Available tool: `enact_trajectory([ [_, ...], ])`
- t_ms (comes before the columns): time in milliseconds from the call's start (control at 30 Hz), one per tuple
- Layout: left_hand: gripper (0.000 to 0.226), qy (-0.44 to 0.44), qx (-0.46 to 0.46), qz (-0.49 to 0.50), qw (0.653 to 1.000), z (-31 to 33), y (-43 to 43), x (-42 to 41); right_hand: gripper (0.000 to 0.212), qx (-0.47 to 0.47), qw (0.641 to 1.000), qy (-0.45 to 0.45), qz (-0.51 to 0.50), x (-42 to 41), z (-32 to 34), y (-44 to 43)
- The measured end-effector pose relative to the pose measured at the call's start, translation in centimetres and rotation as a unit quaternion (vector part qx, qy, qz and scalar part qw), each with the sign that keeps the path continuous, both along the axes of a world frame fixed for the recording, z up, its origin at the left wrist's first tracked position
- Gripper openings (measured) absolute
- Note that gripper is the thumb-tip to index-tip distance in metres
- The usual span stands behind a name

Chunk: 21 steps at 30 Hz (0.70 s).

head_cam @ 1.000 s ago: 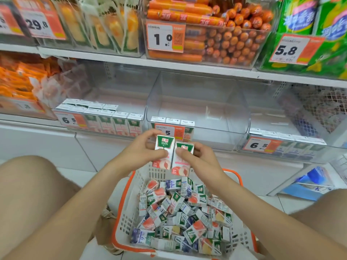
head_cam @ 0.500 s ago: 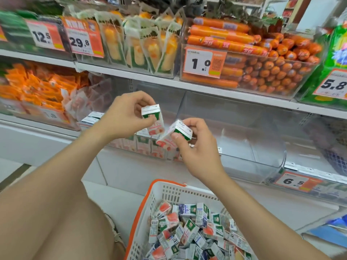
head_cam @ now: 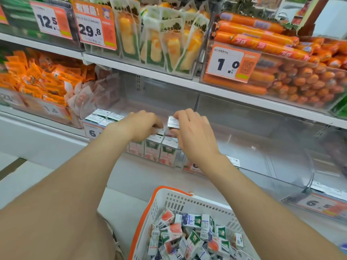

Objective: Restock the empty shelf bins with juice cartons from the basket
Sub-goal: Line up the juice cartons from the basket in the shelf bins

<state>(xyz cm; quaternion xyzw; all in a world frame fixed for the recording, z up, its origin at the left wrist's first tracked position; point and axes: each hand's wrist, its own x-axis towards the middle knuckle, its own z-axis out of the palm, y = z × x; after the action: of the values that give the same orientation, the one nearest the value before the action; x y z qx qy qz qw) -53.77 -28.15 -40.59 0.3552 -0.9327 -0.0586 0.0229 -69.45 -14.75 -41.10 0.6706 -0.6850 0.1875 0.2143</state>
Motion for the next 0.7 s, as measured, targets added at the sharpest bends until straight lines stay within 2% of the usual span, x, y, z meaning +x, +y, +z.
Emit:
enact_trajectory([
  [67,0.033,0.003,0.033,-0.004,0.999,-0.1,-0.1,0.2,0.027,0.017,0.997,0.071,-0.030,0.0,-0.3,-1.2],
  [167,0.041,0.002,0.043,-0.003,0.999,-0.1,0.7,0.0,0.026,0.078,0.991,0.101,-0.051,0.4,-0.3,-1.9],
  [233,0.044,0.010,0.049,0.003,0.999,0.0,1.6,0.0,0.035,0.117,0.981,0.137,-0.069,0.6,0.0,-2.0],
  [300,0.043,0.027,0.055,0.015,0.998,0.3,2.5,0.3,0.042,0.185,0.969,0.157,-0.046,0.8,0.3,-2.1],
  [400,0.039,0.063,0.041,0.019,0.997,0.7,4.2,1.1,0.029,0.255,0.950,0.181,0.002,0.9,0.9,-1.1],
  [467,0.029,0.095,0.007,0.016,0.995,0.9,5.9,1.5,0.009,0.244,0.954,0.171,0.028,0.2,0.7,-0.1],
  [533,0.015,0.135,-0.021,0.025,0.990,1.0,8.1,1.6,0.021,0.190,0.971,0.133,0.055,-0.4,-0.1,1.2],
  [600,0.007,0.157,0.001,0.034,0.987,0.7,10.1,1.6,0.035,0.126,0.985,0.081,0.086,-0.4,-1.0,3.3],
  [633,0.009,0.149,0.029,0.031,0.988,0.4,11.0,1.6,0.039,0.102,0.987,0.065,0.102,-0.4,-1.5,4.6],
  [700,0.012,0.078,0.082,-0.005,0.994,-0.8,12.4,1.3,0.037,0.069,0.988,0.050,0.127,-0.4,-3.1,7.5],
])
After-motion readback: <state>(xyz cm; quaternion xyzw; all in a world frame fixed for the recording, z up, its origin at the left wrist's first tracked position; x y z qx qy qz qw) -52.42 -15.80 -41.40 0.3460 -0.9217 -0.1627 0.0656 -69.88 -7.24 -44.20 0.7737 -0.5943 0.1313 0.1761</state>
